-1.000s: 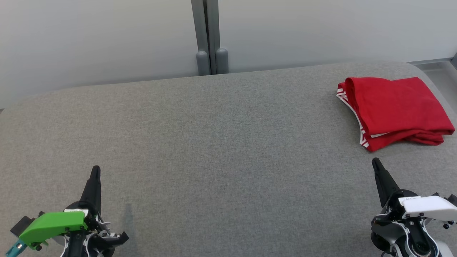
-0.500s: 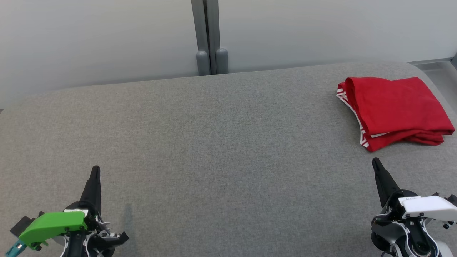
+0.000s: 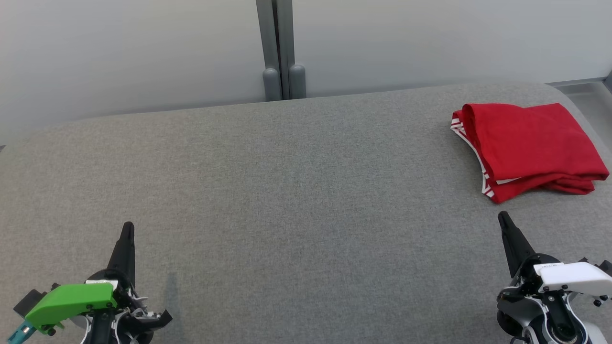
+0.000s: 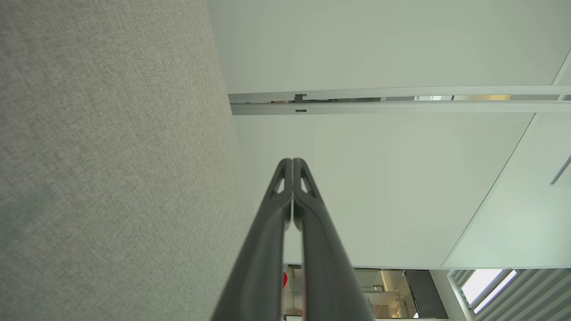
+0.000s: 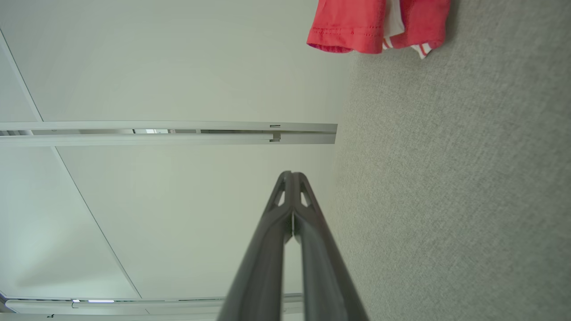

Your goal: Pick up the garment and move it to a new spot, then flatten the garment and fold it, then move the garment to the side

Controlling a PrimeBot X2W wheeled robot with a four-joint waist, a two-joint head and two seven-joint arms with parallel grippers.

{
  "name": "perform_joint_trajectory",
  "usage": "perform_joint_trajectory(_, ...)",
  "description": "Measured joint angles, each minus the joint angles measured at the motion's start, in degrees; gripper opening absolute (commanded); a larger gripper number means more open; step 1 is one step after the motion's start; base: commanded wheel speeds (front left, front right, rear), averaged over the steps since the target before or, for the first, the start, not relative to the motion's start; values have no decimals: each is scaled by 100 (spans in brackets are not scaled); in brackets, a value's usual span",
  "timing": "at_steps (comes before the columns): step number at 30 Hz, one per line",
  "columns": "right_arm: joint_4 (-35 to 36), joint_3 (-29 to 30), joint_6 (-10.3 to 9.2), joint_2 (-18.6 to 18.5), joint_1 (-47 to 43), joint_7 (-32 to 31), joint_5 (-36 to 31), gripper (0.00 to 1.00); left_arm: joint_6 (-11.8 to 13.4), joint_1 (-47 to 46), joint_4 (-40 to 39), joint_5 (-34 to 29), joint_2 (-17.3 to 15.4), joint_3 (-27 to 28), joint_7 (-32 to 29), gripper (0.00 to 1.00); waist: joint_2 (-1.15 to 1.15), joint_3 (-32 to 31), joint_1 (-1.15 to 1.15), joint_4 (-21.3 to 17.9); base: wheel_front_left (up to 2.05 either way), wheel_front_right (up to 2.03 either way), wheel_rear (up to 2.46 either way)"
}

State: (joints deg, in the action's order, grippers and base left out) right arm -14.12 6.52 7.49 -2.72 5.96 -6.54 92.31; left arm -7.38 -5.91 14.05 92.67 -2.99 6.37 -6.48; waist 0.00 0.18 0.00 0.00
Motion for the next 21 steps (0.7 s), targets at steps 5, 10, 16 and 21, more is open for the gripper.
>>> perform_joint_trajectory(5, 0, 0, 0, 0, 0, 0, 0, 0, 0, 0, 0, 0, 1, 2, 0, 0, 0, 0, 0, 0, 0, 0, 0)
perform_joint_trajectory(10, 0, 0, 0, 0, 0, 0, 0, 0, 0, 0, 0, -1, 1, 3, 0, 0, 0, 0, 0, 0, 0, 0, 0)
perform_joint_trajectory(16, 0, 0, 0, 0, 0, 0, 0, 0, 0, 0, 0, -1, 2, 5, 0, 0, 0, 0, 0, 0, 0, 0, 0)
perform_joint_trajectory(21, 0, 0, 0, 0, 0, 0, 0, 0, 0, 0, 0, -1, 2, 7, 0, 0, 0, 0, 0, 0, 0, 0, 0)
